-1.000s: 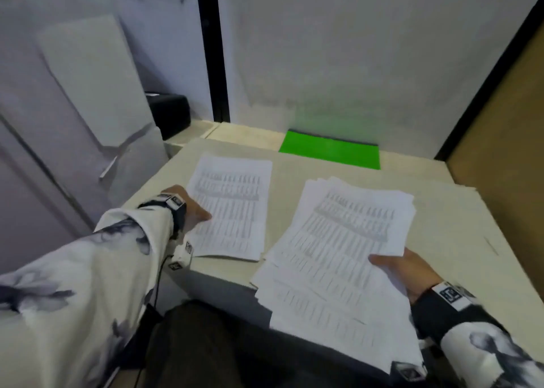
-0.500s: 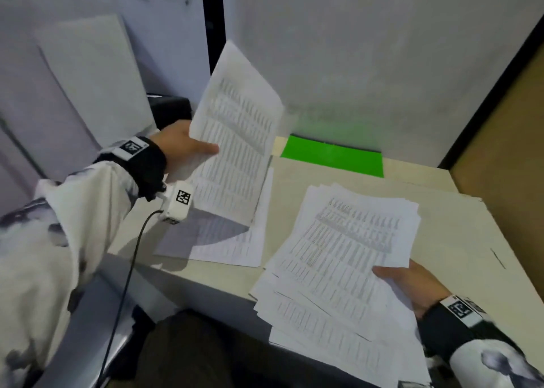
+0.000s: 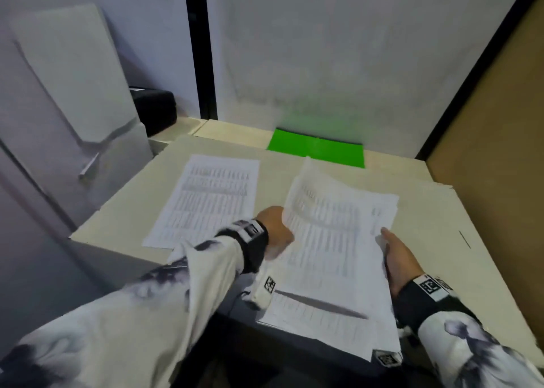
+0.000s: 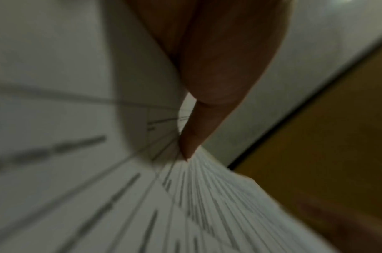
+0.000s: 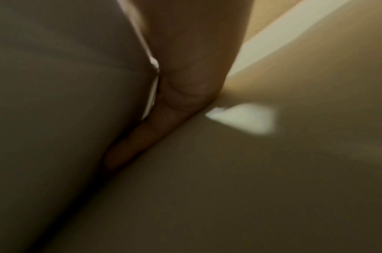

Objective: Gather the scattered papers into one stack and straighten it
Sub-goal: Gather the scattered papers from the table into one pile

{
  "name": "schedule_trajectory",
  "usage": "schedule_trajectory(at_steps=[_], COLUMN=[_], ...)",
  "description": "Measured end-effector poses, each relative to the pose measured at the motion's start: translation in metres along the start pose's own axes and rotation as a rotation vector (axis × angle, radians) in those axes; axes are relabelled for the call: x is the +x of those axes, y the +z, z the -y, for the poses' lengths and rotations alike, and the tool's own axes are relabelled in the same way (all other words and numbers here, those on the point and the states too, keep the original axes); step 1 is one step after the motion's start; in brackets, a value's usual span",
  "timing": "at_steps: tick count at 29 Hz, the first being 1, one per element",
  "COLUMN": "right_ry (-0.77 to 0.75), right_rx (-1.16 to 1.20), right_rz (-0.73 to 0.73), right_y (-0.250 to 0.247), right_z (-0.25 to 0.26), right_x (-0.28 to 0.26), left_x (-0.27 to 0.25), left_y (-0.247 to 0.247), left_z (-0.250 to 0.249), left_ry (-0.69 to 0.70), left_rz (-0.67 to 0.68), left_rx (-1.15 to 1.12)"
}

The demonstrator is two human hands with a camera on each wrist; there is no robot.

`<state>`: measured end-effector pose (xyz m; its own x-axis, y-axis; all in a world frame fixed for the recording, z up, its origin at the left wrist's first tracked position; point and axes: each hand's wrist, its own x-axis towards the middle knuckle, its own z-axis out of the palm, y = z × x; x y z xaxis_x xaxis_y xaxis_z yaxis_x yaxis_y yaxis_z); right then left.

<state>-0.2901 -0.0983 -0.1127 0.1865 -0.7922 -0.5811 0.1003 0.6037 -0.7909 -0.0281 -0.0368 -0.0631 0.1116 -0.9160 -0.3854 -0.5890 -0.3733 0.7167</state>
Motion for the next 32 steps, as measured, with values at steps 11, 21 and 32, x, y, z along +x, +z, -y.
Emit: schedule_trajectory(at_steps=[11, 21, 32], right_ry=[-0.152, -0.15, -0.166], right_rx=[-0.115, -0.04, -0.058], right_rz=[0.126, 0.126, 0.158], right_y=[0.002, 0.001, 0.006], right_z=[-0.008, -0.012, -0.009], right_x=[0.002, 0.005, -0.002], left_x=[0.002, -0.057, -0.106], left_y=[-0.115, -0.16, -0.214], left_z=[0.107, 0.181, 0.235], left_ry=[-0.574, -0.637, -0.743], left_rz=[-0.354, -0.361, -0.425], left_rx=[0.562, 0.567, 0.316])
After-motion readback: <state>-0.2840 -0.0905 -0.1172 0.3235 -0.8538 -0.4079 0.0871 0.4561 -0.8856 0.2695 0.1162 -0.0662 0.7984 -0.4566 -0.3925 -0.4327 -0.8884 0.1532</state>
